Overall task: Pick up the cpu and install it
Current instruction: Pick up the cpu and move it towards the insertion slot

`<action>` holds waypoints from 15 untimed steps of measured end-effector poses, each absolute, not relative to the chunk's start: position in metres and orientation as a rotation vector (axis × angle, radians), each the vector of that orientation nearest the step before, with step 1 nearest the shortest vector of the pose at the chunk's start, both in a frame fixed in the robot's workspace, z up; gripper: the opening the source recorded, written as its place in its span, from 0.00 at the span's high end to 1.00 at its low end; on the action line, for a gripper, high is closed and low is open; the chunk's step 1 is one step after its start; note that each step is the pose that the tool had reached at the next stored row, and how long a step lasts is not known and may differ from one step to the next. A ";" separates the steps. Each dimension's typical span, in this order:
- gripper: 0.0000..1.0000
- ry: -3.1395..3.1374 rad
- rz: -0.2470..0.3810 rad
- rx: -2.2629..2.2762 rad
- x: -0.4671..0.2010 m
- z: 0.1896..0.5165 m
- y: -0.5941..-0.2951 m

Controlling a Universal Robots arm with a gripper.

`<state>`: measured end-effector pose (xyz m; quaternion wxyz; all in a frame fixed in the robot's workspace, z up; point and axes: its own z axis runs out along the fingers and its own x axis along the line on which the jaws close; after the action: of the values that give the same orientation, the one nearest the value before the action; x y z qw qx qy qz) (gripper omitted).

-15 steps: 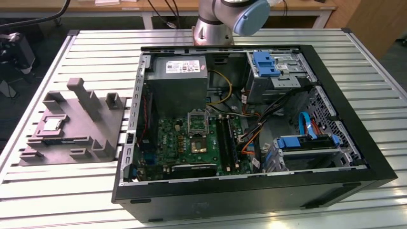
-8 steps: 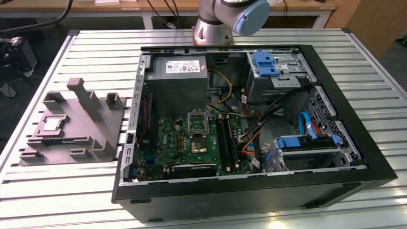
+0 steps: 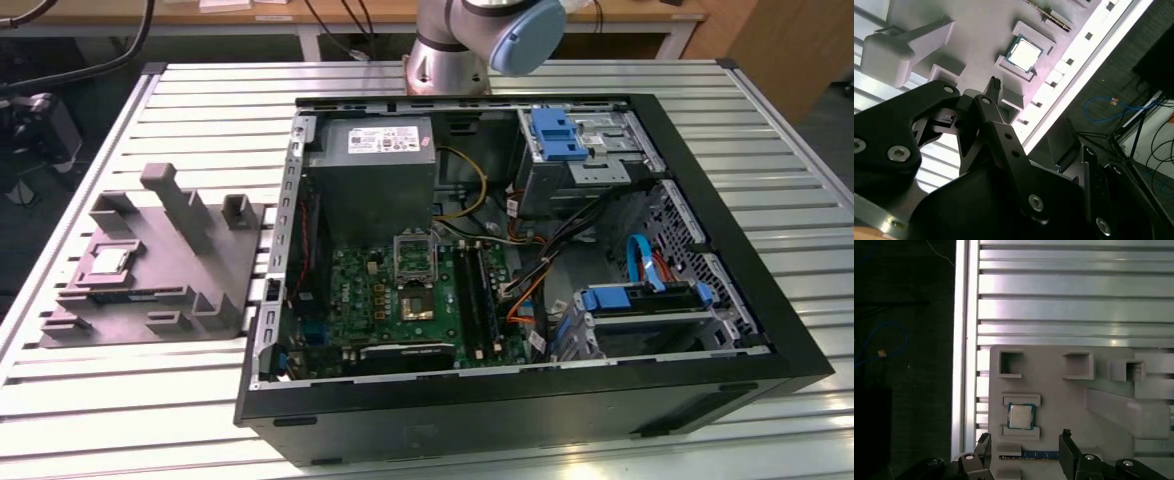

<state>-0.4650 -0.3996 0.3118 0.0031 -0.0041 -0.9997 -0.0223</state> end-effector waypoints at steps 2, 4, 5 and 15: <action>0.35 -3.135 -0.070 -0.025 -0.466 0.309 -0.400; 0.35 -3.135 -0.070 -0.034 -0.466 0.307 -0.400; 0.35 -3.135 -0.070 -0.039 -0.467 0.305 -0.400; 0.35 -3.134 -0.070 -0.085 -0.467 0.289 -0.400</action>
<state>-0.4672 -0.3996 0.2894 0.0026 -0.0271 -0.9994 -0.0223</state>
